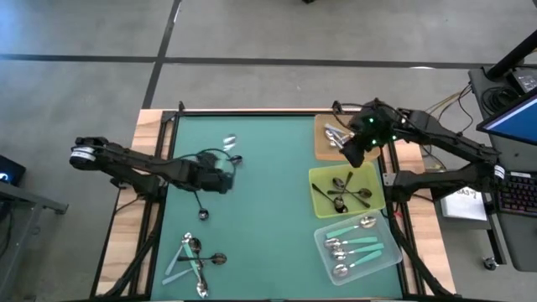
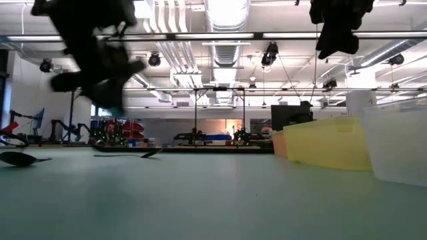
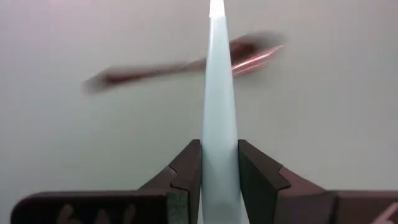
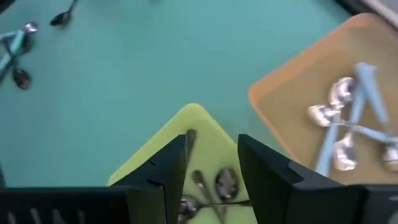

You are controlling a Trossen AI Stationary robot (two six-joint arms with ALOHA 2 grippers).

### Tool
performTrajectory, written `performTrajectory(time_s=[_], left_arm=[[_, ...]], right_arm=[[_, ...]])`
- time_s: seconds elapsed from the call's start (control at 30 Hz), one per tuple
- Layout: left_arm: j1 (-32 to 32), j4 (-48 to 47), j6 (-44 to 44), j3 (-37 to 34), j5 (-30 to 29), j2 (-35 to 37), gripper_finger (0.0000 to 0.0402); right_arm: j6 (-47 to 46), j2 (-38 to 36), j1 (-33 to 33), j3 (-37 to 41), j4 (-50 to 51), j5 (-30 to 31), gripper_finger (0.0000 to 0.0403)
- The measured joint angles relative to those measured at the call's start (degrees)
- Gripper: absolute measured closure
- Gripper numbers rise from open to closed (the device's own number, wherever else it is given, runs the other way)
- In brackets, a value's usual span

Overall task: Sort silverware by color (type)
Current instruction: Put the green spoon into the transparent bin

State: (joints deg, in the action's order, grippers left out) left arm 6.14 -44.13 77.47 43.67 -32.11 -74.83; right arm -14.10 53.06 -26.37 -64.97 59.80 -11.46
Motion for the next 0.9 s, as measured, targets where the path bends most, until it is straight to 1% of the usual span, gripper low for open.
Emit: performTrajectory(time_s=[0.07, 0.17, 0.23, 0.3, 0.43, 0.53, 0.57, 0.67, 0.7, 0.77, 0.9], left_arm=[[1.51, 8.85, -5.67, 1.72, -3.48, -0.02, 0.0336], [3.44, 22.55, -15.28, 4.24, -7.64, -1.38, 0.0336], [4.16, 28.73, -20.8, 6.09, -9.85, -3.11, 0.0336], [4.43, 33.01, -24.37, 8.68, -12.35, -5.54, 0.0336], [4.25, 35.41, -27.67, 15.07, -18.3, -12.42, 0.0336], [4.11, 35.54, -29.41, 20.99, -21.61, -18.69, 0.0336], [4.1, 35.6, -29.57, 22.95, -23.45, -20.8, 0.0336], [4.41, 35.38, -30.03, 27.92, -31.38, -25.88, 0.0336], [4.37, 35.38, -30.05, 29.22, -32.38, -26.95, 0.0336], [4.35, 35.84, -30.14, 31.64, -32.12, -28.57, 0.0336], [4.63, 38.05, -32.01, 34.55, -30.32, -31.44, 0.0336]], right_arm=[[-1.85, -0.47, 1.65, 1.76, -2.68, -0.14, 0.0266], [-5.16, -1.0, 4.33, 4.85, -10.07, -0.25, 0.0266], [-7.86, -0.92, 6.58, 6.95, -16.99, -0.92, 0.0266], [-9.98, -0.73, 8.71, 9.22, -25.17, -1.04, 0.0266], [-15.81, 0.69, 12.27, 13.0, -42.29, -0.66, 0.0266], [-18.35, 2.83, 13.23, 14.31, -51.59, -0.52, 0.0266], [-18.93, 3.58, 13.22, 14.47, -53.32, -0.49, 0.0266], [-19.11, 5.96, 12.99, 14.32, -55.28, 1.22, 0.0266], [-18.92, 6.8, 12.97, 14.11, -55.07, 2.42, 0.0266], [-18.34, 8.41, 12.68, 13.55, -55.66, 4.05, 0.0266], [-16.61, 11.04, 11.71, 12.25, -56.35, 5.2, 0.0266]])
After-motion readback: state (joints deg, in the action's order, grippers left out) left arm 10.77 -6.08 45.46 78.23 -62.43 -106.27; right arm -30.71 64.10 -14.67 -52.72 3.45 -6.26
